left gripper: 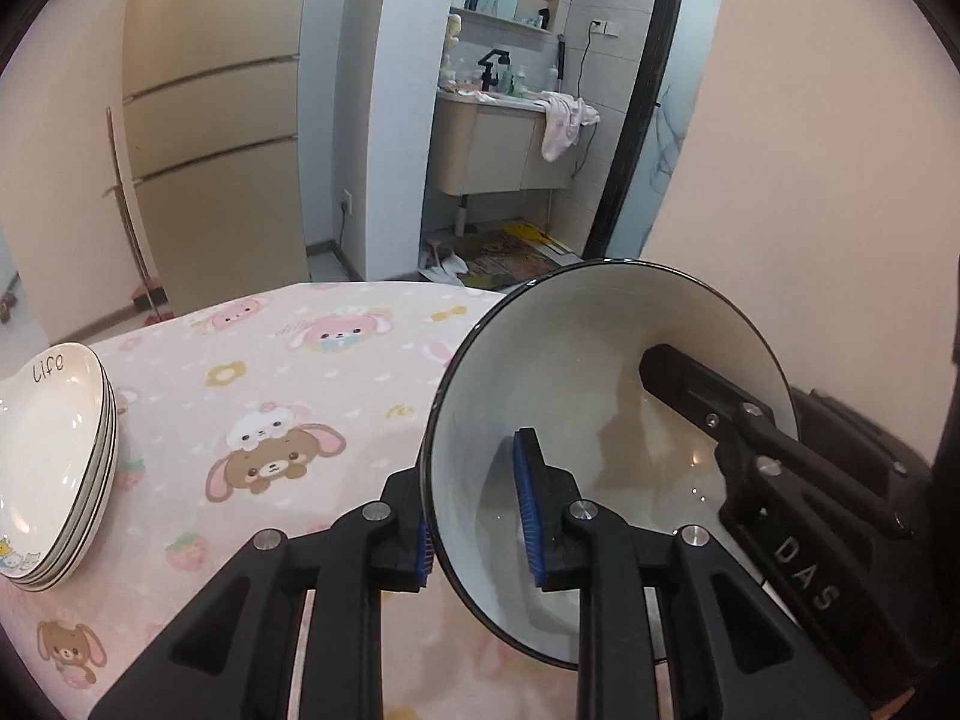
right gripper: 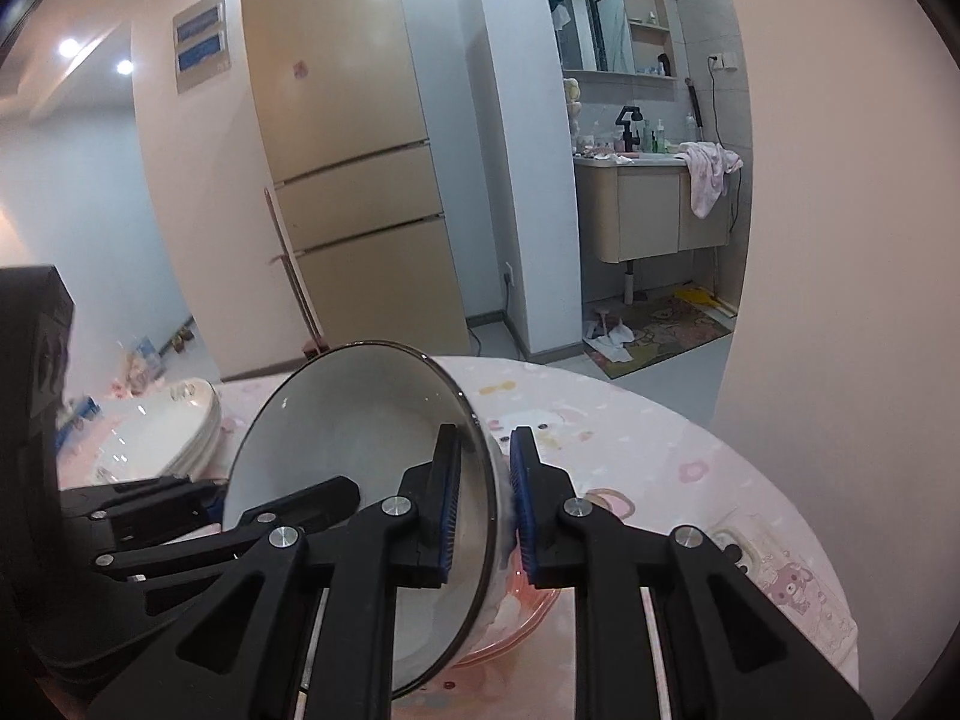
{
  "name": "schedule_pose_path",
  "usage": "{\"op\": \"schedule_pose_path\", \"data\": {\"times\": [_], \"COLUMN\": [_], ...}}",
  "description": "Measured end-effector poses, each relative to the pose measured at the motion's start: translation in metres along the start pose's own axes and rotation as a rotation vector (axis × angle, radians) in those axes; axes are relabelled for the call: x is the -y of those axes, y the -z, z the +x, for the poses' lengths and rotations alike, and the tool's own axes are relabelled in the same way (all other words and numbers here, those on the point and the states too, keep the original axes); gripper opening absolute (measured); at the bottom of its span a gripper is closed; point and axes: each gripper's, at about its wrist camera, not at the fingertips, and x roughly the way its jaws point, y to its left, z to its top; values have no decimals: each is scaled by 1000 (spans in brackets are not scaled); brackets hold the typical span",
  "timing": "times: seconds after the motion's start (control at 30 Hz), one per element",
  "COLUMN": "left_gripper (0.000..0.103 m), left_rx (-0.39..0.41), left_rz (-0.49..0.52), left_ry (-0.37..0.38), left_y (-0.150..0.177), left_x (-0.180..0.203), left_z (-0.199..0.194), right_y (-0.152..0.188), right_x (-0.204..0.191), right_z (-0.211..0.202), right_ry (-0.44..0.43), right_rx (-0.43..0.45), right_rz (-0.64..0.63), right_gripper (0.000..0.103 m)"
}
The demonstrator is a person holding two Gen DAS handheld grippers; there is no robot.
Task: Organize plates and bowls
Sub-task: 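Lower the white bowl into the nested pink bowls and open the right gripper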
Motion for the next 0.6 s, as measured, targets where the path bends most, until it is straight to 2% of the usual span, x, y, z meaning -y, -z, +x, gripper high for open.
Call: {"op": "schedule_pose_path", "data": {"times": [0.1,0.27,0.4,0.6], "left_gripper": [25,26,24,24], "left_rx": [-1,73,97,107], "left_rz": [-6,40,-3,23], "left_ry": [14,-29,-53,-91], "left_y": [2,10,12,13], "left_x": [-2,6,5,6], "left_z": [7,10,9,14], "right_y": [5,9,10,11], "right_x": [-6,-9,-4,-3], "right_z": [6,9,10,15], "right_ry": [59,107,86,120], "right_rx": [4,28,32,26], "right_rz": [-60,-97,-91,-120], "right_gripper": [17,18,17,15]}}
